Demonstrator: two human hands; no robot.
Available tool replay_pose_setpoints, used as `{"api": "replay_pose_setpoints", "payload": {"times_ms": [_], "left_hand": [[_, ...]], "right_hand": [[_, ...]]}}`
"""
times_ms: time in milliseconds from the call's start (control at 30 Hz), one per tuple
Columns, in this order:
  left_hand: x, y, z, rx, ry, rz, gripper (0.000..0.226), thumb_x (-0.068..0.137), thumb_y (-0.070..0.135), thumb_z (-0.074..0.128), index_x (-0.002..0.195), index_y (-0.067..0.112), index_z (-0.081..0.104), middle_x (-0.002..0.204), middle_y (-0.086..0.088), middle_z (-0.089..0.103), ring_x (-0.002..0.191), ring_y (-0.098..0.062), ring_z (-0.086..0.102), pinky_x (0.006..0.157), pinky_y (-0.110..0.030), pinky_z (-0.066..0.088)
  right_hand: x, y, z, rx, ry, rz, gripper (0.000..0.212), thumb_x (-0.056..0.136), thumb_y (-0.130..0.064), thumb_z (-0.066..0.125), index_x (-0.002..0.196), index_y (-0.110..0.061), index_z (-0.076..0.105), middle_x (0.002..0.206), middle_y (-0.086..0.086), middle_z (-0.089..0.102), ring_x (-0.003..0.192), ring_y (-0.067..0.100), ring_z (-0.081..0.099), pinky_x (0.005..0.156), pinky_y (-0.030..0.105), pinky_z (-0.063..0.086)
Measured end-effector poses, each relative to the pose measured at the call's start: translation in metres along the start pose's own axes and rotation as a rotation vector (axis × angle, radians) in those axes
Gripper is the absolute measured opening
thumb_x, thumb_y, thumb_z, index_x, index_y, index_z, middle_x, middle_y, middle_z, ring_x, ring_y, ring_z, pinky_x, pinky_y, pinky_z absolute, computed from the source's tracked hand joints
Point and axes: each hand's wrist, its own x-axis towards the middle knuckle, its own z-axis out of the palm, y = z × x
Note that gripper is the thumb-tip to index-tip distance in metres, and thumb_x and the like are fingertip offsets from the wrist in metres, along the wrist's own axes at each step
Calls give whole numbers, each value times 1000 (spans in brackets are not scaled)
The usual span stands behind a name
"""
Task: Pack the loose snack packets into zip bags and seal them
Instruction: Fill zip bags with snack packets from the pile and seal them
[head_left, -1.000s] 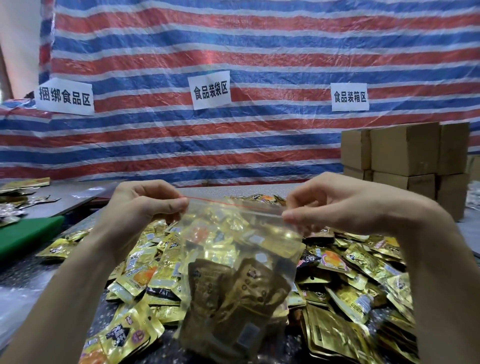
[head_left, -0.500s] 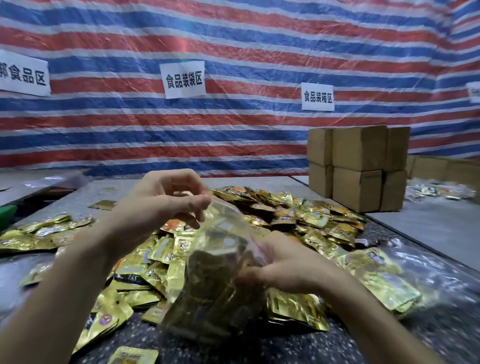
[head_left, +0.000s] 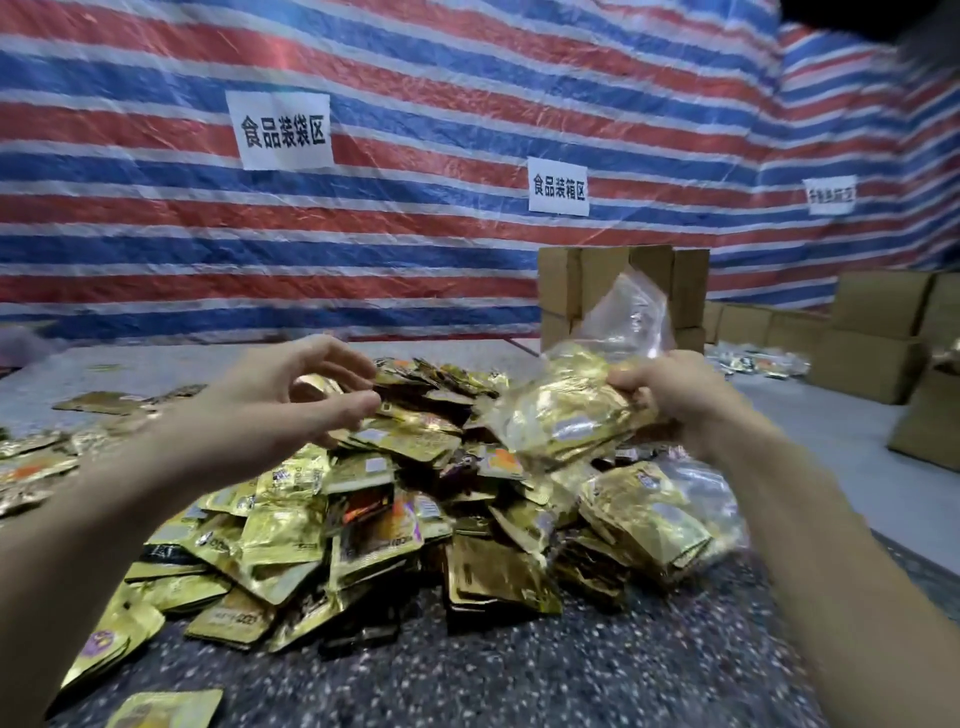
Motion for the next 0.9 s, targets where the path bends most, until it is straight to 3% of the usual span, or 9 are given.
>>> {"api": "replay_pose_setpoints", "payload": {"times_ms": [100,200,267,367,433,533,667,767,900], "left_hand": [[0,-3,1,67,-69,16,49,66,55,66,109,30,65,105,16,70,93,-5,70,78,-32,59],[1,-5,2,72,-104,32,52,64,61,65,108,34,65,105,23,68,94,-4,69,80,-32,57],[2,-6,5,66,-106,46,50,64,62,64,106,35,66,105,22,69,94,-5,69,80,-33,57],[2,-7,9,82,-118,62,49,65,62,63,105,35,67,104,22,69,95,-7,69,78,-34,58],[1,-6,12,87,-129,51,48,66,60,63,105,33,67,103,21,69,95,-8,69,78,-33,58],[0,-3,12,100,-113,42,42,70,55,63,106,33,66,103,19,69,95,-5,68,78,-30,57],[-3,1,9,134,-68,36,28,82,47,64,106,34,64,105,14,68,94,-1,66,77,-26,56],[-4,3,7,169,6,58,13,92,34,65,104,30,66,99,12,69,89,0,66,76,-25,57],[-11,1,7,184,153,68,10,94,34,64,89,28,70,84,13,69,78,0,65,70,-22,56]], "right_hand": [[26,17,-20,-9,117,120,4,89,2,67,89,2,62,97,20,64,82,36,66,77,54,61],[33,50,-22,-455,55,239,11,89,2,64,81,-3,58,84,13,59,66,22,58,59,33,55],[28,68,-13,-751,58,281,9,85,-4,66,90,1,59,89,11,60,69,19,56,64,30,52],[22,69,4,-1059,287,225,71,86,-26,68,141,7,38,132,26,51,113,34,53,98,48,47],[13,52,24,-1128,360,66,79,89,-36,66,147,0,28,143,26,40,129,39,42,108,51,39],[-4,22,66,-956,308,-298,50,90,-38,63,131,-14,47,132,13,47,122,30,46,104,49,41],[-31,-6,128,-448,112,-655,21,91,-36,63,107,-23,65,107,-6,64,94,9,61,78,30,54],[-51,-7,165,-134,-46,-739,9,94,-30,65,93,-22,67,85,-10,67,77,0,64,62,12,50],[-66,36,195,44,-53,-816,9,97,-21,62,90,-19,67,82,-5,67,75,9,63,63,21,50]]}}
